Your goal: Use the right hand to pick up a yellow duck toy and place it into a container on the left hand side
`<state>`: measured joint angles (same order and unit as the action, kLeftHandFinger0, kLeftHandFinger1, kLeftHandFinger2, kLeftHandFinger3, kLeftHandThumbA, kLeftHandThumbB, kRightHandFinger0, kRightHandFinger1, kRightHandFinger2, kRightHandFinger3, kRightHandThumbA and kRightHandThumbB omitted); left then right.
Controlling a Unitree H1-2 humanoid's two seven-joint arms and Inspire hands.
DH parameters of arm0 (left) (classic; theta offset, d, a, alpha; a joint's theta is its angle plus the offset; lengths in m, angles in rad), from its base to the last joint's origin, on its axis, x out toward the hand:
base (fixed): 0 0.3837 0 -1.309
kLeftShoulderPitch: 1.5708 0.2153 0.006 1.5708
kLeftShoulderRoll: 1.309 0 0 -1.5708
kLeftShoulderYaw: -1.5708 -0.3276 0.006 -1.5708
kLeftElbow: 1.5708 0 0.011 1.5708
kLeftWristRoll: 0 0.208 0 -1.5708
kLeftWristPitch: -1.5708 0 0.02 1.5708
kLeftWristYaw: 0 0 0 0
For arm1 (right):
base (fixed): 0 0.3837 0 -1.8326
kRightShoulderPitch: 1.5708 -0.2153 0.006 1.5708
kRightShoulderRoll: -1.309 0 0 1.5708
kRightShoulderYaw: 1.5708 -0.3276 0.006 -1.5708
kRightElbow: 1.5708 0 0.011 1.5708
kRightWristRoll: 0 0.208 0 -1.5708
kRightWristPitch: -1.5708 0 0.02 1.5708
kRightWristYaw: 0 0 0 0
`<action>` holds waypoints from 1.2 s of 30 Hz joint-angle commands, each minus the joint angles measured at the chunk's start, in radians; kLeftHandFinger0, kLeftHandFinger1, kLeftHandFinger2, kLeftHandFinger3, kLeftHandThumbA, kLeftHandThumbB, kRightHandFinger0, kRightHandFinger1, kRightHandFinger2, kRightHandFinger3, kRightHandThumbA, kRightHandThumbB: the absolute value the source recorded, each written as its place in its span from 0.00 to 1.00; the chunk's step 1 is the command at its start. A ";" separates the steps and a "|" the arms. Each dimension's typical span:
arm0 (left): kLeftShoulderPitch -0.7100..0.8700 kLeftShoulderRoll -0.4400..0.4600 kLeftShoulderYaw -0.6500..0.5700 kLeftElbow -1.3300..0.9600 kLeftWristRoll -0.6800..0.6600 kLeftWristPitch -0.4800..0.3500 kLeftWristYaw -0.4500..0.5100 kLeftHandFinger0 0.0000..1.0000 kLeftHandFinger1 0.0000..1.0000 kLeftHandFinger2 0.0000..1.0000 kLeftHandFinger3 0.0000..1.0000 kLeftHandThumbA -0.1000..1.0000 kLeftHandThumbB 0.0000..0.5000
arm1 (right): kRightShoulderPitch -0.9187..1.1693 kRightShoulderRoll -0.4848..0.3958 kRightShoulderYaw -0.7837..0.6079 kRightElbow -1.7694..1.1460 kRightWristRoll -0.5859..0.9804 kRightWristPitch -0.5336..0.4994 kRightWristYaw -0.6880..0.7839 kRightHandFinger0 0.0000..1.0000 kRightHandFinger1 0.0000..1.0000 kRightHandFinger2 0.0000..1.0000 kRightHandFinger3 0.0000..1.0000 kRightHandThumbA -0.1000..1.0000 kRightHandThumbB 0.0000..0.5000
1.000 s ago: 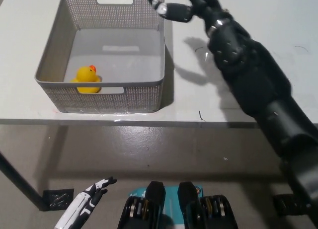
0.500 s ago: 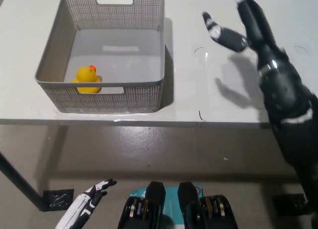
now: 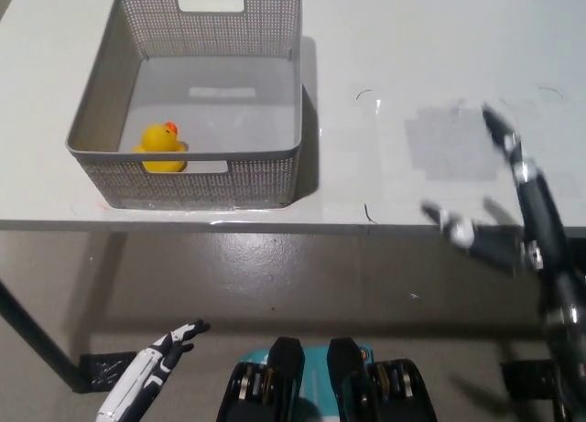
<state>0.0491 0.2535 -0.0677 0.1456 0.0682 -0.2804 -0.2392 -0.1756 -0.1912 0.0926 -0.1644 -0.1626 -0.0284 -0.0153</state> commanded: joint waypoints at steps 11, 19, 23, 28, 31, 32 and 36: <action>-0.029 -0.037 0.079 -0.012 -0.099 -0.066 0.040 1.00 1.00 1.00 1.00 1.00 0.62 | 0.198 0.167 -0.042 0.337 0.426 -0.349 0.183 1.00 1.00 1.00 1.00 1.00 0.48; -0.002 -0.105 0.103 -0.035 -0.099 -0.080 0.068 1.00 1.00 1.00 1.00 1.00 0.64 | 0.199 0.223 -0.023 0.442 0.442 -0.369 0.248 1.00 1.00 1.00 1.00 1.00 0.39; 0.006 -0.137 0.112 -0.056 -0.125 -0.035 0.063 1.00 1.00 1.00 1.00 1.00 0.58 | 0.183 0.221 -0.030 0.469 0.439 -0.376 0.257 1.00 1.00 1.00 1.00 1.00 0.38; 0.010 -0.159 0.112 -0.048 -0.118 -0.037 0.058 1.00 1.00 1.00 1.00 1.00 0.52 | 0.186 0.217 -0.031 0.470 0.445 -0.374 0.269 1.00 1.00 1.00 1.00 1.00 0.38; 0.008 -0.158 0.116 -0.037 -0.122 -0.041 0.055 1.00 1.00 1.00 1.00 1.00 0.48 | 0.182 0.219 -0.031 0.477 0.446 -0.377 0.271 1.00 1.00 1.00 1.00 1.00 0.39; 0.007 -0.158 0.118 -0.036 -0.122 -0.037 0.056 1.00 1.00 1.00 1.00 1.00 0.50 | 0.179 0.219 -0.032 0.480 0.446 -0.380 0.271 1.00 1.00 1.00 1.00 1.00 0.38; -0.002 -0.147 0.126 -0.021 -0.120 -0.034 0.056 1.00 1.00 1.00 1.00 1.00 0.49 | 0.165 0.218 -0.030 0.483 0.432 -0.370 0.265 1.00 1.00 1.00 1.00 1.00 0.38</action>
<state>0.0581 0.0936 0.0484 0.1294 -0.0358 -0.3012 -0.2040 0.0210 0.0288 0.0706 0.3263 0.2544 -0.3497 0.2162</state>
